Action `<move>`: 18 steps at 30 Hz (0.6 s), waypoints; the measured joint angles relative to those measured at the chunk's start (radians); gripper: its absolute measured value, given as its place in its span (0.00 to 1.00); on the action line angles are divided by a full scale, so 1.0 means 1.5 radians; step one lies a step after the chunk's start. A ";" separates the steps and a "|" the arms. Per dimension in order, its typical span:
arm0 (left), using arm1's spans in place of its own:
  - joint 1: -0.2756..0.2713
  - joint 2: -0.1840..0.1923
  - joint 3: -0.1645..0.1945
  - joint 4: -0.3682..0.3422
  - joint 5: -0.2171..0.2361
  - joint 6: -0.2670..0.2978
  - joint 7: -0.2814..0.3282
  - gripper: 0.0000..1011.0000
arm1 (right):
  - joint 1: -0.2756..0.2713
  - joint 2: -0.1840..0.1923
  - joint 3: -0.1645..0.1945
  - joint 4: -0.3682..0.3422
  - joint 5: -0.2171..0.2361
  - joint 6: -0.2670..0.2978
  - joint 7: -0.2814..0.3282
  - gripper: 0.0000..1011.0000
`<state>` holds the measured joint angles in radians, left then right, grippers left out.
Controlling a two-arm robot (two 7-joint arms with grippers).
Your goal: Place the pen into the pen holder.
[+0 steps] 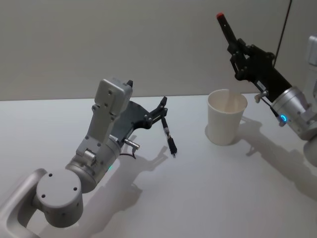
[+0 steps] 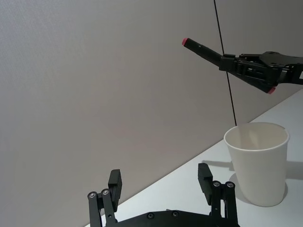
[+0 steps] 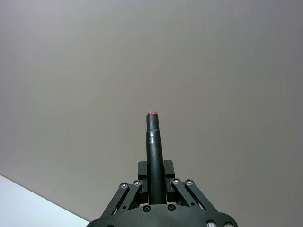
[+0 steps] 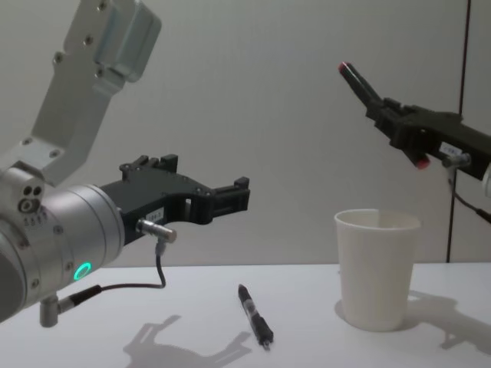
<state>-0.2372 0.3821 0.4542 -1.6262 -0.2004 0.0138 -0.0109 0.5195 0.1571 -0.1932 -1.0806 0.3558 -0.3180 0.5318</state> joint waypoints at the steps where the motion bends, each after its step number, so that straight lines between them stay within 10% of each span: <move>1: 0.000 0.000 0.000 0.000 0.000 0.000 0.000 0.99 | 0.003 -0.001 -0.001 0.006 0.000 -0.004 0.005 0.18; 18: 0.000 0.000 0.000 0.000 0.000 0.000 0.000 0.99 | 0.036 -0.016 -0.015 0.071 -0.003 -0.045 0.045 0.18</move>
<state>-0.2372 0.3821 0.4542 -1.6262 -0.2004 0.0139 -0.0109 0.5739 0.1330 -0.2163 -0.9741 0.3507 -0.3854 0.5992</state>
